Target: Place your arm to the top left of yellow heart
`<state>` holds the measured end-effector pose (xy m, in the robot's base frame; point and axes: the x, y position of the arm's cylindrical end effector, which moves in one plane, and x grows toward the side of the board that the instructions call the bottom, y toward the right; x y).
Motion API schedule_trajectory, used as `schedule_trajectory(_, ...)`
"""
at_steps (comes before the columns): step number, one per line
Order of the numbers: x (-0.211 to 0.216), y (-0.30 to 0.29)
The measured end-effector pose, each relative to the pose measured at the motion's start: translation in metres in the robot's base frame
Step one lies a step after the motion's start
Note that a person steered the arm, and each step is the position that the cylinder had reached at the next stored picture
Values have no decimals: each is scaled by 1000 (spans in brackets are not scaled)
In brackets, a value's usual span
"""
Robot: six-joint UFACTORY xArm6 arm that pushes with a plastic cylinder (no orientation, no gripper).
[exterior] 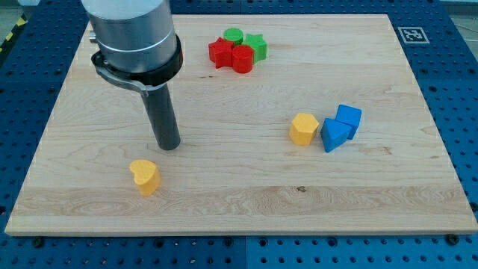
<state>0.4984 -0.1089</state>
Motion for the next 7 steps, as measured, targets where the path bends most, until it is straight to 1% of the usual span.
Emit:
schedule_trajectory(3, 0, -34)
schedule_trajectory(7, 0, -59)
